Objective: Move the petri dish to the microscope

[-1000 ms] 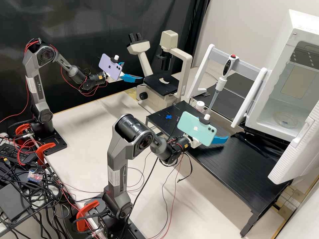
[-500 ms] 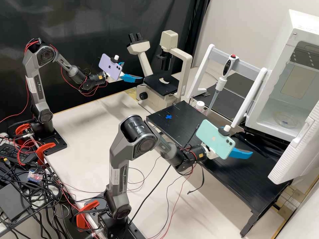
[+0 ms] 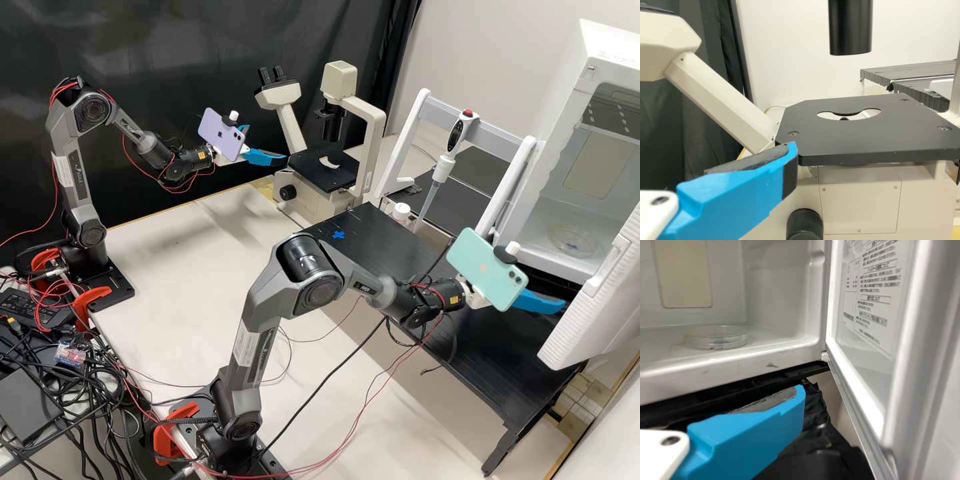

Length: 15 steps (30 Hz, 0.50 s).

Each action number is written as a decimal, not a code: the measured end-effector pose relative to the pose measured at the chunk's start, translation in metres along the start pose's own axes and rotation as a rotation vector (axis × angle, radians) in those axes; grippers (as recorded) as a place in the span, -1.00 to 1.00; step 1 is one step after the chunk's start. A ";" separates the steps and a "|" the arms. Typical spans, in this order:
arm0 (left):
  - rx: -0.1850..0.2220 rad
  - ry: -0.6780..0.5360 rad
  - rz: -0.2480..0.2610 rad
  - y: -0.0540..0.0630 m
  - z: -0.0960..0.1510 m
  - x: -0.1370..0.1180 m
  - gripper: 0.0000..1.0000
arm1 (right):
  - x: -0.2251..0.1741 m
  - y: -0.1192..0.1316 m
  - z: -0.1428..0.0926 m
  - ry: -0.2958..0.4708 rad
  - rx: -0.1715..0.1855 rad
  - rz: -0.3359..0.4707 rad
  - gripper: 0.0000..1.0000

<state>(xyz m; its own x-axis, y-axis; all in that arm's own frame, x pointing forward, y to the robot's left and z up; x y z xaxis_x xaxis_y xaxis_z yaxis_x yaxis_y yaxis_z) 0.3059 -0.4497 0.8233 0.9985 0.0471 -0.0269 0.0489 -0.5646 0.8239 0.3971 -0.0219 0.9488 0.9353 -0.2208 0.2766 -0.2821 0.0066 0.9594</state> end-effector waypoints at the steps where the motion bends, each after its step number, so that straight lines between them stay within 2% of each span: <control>1: 0.000 0.000 0.000 0.000 0.000 0.000 1.00 | 0.007 0.002 -0.001 -0.005 0.010 0.007 1.00; 5: 0.000 0.000 0.000 0.000 0.000 0.000 1.00 | 0.026 0.011 -0.004 -0.028 0.037 0.023 1.00; 10: 0.000 0.000 0.000 0.000 0.000 0.000 1.00 | 0.050 0.022 -0.013 -0.020 0.068 0.046 1.00; 15: 0.000 0.000 0.000 0.000 0.000 0.000 1.00 | 0.065 0.028 -0.021 0.000 0.073 0.053 1.00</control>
<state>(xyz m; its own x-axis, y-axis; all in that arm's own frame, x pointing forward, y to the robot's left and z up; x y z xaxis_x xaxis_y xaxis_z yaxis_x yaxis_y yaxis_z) 0.3059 -0.4497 0.8233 0.9985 0.0471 -0.0269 0.0489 -0.5646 0.8239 0.4546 -0.0152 0.9946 0.9185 -0.2223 0.3270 -0.3462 -0.0525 0.9367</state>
